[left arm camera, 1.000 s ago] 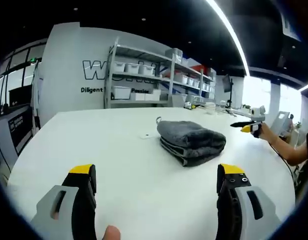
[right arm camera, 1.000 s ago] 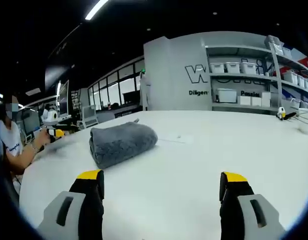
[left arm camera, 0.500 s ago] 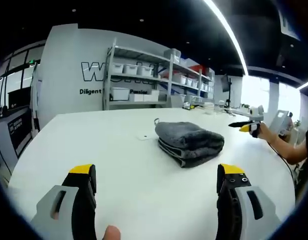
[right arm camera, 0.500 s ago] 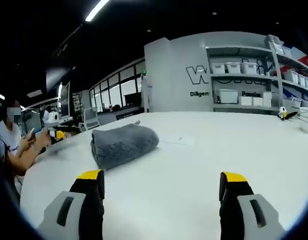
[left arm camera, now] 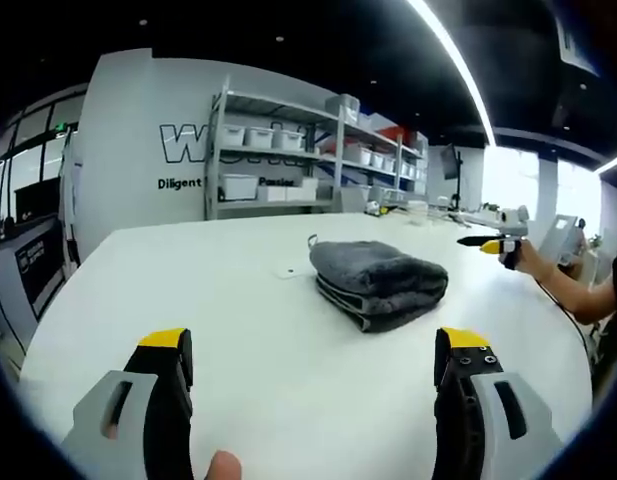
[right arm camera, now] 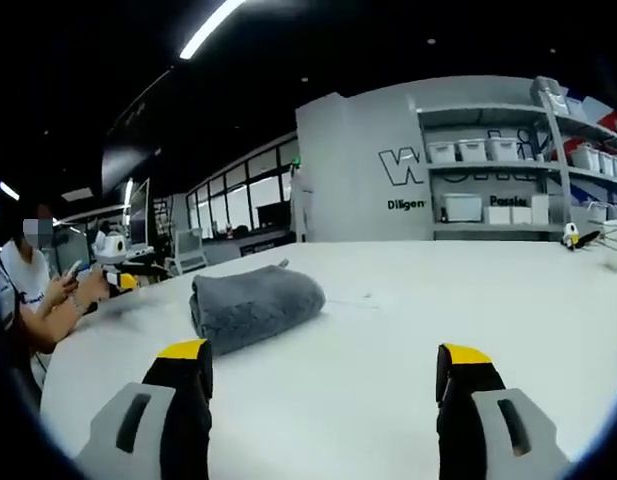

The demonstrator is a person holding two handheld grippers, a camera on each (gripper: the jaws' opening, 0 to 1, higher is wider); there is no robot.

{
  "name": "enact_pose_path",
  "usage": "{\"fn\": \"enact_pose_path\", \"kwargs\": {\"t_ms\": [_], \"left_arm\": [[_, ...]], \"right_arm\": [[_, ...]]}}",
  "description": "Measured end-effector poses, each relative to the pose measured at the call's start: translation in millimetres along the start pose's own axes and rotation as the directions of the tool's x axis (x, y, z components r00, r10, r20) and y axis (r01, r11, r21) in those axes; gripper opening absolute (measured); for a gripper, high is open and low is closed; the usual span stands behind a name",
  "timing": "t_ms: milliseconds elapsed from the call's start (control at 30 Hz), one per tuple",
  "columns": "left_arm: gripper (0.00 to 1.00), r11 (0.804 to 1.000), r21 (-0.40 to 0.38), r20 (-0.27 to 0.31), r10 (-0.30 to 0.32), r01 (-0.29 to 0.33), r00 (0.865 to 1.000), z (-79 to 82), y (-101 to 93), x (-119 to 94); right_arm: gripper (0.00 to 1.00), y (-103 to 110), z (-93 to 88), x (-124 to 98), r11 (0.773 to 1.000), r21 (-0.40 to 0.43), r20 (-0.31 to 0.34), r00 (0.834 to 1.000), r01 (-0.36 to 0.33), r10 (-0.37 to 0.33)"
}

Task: Open the folded towel by lifting each exposed corner and separating the folded layers until the towel lies flat within the target outline without major curled edges

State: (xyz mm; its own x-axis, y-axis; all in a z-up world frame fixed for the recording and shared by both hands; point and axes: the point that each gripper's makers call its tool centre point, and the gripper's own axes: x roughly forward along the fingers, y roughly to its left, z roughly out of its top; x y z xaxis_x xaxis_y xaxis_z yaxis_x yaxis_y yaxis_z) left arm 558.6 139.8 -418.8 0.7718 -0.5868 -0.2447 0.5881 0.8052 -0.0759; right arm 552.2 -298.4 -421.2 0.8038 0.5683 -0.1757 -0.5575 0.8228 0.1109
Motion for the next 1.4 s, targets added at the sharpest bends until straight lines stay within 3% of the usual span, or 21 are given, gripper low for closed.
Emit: {"fn": "enact_pose_path", "kwargs": {"t_ms": [767, 1200, 1400], "left_arm": [[0.99, 1.000, 0.001, -0.043, 0.006, -0.006, 0.999, -9.2, 0.5, 2.0], [0.99, 1.000, -0.010, -0.034, 0.000, 0.000, 0.999, -6.5, -0.5, -0.9], [0.99, 1.000, -0.008, -0.028, 0.006, -0.006, 1.000, -3.9, -0.5, -3.3]], "right_arm": [[0.99, 6.7, -14.5, 5.3, 0.999, -0.016, -0.073, 0.997, -0.028, 0.027], [0.99, 9.4, -11.3, 4.3, 0.999, -0.021, -0.075, 0.997, -0.030, 0.029], [0.99, 14.1, 0.8, 5.7, 0.998, -0.052, -0.078, 0.997, -0.034, 0.029]]}}
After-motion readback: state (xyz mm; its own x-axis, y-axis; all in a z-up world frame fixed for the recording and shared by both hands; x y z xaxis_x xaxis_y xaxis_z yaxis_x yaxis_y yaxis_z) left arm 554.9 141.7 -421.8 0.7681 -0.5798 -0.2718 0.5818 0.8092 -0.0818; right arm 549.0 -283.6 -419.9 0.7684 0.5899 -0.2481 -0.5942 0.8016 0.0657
